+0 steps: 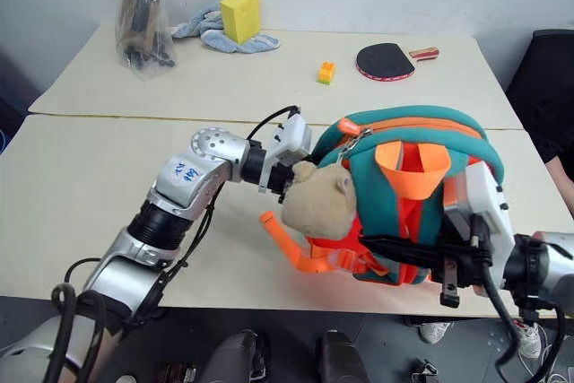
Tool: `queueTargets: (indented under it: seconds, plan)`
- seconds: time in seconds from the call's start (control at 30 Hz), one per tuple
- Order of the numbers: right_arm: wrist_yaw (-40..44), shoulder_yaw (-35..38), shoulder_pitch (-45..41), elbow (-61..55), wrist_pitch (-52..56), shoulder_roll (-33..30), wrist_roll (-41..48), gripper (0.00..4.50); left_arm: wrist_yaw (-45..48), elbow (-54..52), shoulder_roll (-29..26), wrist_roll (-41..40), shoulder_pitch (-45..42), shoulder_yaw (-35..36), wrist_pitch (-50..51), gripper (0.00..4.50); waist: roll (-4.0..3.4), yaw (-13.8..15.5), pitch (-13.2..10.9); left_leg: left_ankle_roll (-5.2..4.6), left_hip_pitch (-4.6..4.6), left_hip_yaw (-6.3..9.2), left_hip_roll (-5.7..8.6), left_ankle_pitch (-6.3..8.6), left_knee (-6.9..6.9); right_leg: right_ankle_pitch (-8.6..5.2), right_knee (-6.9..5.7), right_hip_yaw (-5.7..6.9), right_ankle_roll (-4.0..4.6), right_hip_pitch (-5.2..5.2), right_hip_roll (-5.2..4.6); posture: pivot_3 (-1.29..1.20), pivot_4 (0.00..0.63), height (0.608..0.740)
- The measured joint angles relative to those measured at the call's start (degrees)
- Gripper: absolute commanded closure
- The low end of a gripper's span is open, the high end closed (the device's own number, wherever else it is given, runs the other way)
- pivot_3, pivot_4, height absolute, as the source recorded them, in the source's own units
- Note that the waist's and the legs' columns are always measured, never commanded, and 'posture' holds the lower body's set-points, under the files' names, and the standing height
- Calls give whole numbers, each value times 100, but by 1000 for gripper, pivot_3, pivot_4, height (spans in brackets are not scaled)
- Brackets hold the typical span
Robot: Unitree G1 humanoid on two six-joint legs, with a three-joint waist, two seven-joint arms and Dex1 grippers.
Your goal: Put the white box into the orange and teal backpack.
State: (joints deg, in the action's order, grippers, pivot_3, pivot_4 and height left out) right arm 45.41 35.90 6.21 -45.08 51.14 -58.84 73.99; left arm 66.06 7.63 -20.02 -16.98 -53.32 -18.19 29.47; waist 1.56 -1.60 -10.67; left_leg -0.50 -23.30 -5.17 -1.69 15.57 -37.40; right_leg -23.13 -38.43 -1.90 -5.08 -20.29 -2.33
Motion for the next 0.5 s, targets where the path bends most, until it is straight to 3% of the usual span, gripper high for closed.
queueTargets:
  seconds: [0.07,0.33,0.5]
  plan:
    - [-67,-1,92,-37,-22,52,-2,4500,173,28,-276,-112,-18,183,61,27,-1,-7,0,2,2,-1,-1,-1,1,0,-2,0,0,0,0,0,150,740]
    - [-213,-40,207,-48,-159,64,-65,4500,1505,251,-1577,-1086,-189,1215,603,27,-1,15,0,6,-1,2,2,-3,0,0,3,5,0,0,-6,0,150,740]
    - [-230,-135,206,-46,-233,63,-87,4500,1646,-359,-1573,-2049,-480,1628,1533,27,-1,32,0,2,2,10,4,-1,-4,0,12,10,0,17,-8,0,150,740]
